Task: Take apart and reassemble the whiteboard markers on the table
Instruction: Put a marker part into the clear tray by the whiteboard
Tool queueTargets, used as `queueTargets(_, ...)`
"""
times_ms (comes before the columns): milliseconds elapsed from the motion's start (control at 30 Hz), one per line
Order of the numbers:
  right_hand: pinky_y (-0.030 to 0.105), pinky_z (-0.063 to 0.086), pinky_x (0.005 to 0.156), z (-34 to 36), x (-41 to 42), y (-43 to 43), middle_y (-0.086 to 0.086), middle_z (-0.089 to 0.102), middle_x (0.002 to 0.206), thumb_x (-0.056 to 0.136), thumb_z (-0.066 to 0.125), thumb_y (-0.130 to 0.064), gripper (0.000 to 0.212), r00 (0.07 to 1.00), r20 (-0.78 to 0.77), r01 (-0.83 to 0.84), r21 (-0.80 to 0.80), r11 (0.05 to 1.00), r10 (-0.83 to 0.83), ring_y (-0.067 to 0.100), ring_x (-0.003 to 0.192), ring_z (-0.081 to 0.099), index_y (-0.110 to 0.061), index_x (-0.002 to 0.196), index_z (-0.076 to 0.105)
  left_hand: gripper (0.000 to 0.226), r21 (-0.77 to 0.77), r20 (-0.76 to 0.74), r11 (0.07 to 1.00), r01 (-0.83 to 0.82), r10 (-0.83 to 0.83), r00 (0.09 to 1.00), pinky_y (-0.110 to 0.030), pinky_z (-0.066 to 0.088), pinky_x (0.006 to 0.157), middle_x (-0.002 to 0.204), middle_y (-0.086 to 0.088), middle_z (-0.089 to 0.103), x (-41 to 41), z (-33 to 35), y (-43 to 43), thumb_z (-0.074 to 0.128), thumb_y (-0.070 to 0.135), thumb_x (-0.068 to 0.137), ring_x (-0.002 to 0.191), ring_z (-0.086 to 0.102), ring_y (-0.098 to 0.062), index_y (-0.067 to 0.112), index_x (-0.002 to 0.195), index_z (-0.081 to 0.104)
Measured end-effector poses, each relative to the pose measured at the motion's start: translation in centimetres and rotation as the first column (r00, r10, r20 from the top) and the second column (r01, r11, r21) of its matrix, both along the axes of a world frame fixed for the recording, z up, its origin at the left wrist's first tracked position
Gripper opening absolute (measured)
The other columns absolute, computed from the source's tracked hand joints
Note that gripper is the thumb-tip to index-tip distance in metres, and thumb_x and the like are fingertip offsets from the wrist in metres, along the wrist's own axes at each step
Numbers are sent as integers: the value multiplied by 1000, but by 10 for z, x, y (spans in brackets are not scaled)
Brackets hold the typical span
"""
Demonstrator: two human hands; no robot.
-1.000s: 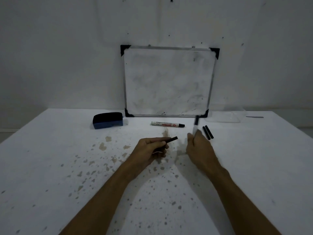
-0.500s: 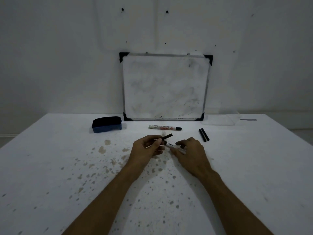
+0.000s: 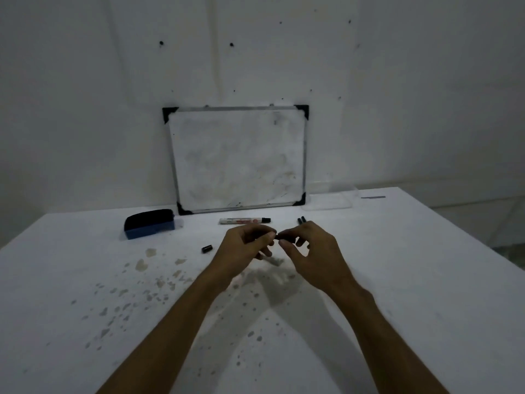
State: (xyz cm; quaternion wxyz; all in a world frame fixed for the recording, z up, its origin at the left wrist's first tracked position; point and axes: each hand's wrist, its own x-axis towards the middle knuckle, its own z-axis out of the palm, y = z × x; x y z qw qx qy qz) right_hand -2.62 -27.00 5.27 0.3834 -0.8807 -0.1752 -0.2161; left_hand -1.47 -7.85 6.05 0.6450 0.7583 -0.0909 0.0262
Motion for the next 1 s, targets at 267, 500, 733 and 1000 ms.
queueTargets(267,31,56,76,0,20,-104,-4,73,94,94,72,-30,18,934,-116,353,144,924,-339,11,80,66,-20,108,75,22,401,208,915,-53,-34,978,-24,55,88,110,7,74,55,-15,-101,61,31,102,98,67,-5,20,119,68)
queueTargets(500,8,39,65,6,90,-170,0,70,100,95,71,-26,18,915,-151,381,28,924,-373,10,80,61,-16,109,73,52,683,201,729,40,-240,950,-26,33,117,156,2,49,78,-56,-172,52,39,104,142,45,-16,20,151,46)
queueTargets(733,33,51,86,21,192,-183,1,75,103,94,71,-30,19,950,-96,282,-147,948,-297,14,91,63,-17,107,77,56,743,240,670,-7,-258,936,-30,34,120,157,5,48,92,-72,-173,47,48,103,143,44,-13,18,151,48)
queueTargets(1000,40,48,102,35,284,-156,1,77,110,86,74,-40,27,906,-337,20,-570,822,-255,27,108,67,-26,108,80,54,718,249,696,-9,-245,937,-18,29,114,155,10,48,94,-70,-173,54,46,101,140,44,-7,20,148,52)
